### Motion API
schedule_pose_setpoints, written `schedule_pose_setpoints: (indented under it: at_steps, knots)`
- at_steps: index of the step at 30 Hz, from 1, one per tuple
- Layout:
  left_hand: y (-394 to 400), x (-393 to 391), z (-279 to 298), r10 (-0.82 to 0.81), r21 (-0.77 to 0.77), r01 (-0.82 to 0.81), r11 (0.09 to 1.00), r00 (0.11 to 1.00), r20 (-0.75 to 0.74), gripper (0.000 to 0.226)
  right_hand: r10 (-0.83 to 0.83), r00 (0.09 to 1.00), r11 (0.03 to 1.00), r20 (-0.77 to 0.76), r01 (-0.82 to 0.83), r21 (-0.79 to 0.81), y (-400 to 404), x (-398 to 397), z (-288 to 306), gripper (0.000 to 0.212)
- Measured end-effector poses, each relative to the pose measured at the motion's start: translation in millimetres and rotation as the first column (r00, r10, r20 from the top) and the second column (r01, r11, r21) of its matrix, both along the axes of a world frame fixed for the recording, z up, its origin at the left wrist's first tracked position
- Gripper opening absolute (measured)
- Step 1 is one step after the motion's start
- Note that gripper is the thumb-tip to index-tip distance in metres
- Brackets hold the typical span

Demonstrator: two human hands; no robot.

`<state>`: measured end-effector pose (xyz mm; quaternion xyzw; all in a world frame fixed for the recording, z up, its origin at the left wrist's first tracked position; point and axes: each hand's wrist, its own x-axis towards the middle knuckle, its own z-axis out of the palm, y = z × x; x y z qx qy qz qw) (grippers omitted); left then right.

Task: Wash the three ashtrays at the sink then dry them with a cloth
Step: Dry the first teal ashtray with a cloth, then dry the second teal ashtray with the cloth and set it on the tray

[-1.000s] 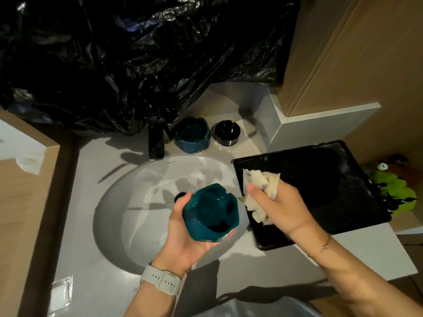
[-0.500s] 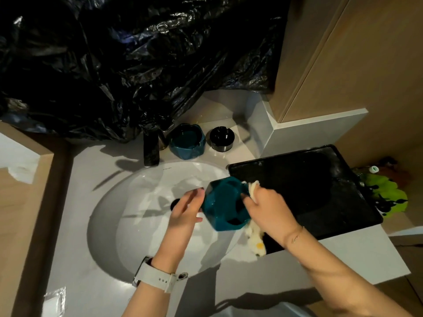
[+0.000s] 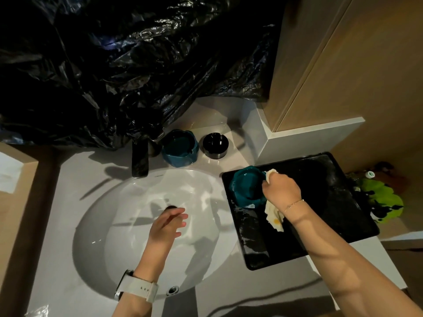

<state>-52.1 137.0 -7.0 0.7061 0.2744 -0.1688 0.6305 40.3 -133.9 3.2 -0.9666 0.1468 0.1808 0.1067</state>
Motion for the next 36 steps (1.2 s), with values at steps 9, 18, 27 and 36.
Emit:
schedule_pose_setpoints:
  at_steps: [9, 18, 27, 36]
  knots:
    - [3.9, 10.0, -6.1, 0.016, -0.044, -0.016, 0.999, 1.000, -0.010, 0.021, -0.037, 0.997, 0.997, 0.070, 0.031, 0.073, -17.2, -16.9, 19.1, 0.047]
    - [2.3, 71.8, 3.9, 0.146, -0.112, -0.140, 0.984, 0.988, 0.049, 0.017, -0.287, 0.889, 0.845, 0.358, 0.060, 0.531, -3.7, -31.5, 72.2, 0.039]
    - [-19.6, 137.6, 12.5, 0.309, -0.416, -0.388, 0.822, 0.919, -0.246, 0.064, -0.279, 0.958, 0.449, 0.060, 0.075, 0.890, 60.3, 0.5, 77.1, 0.018]
    - [-22.5, 152.8, -15.9, 0.451, -0.455, -0.509, 0.731, 0.860, -0.238, 0.009, -0.232, 0.969, 0.352, -0.078, 0.159, 0.922, 73.9, -9.7, 48.6, 0.040]
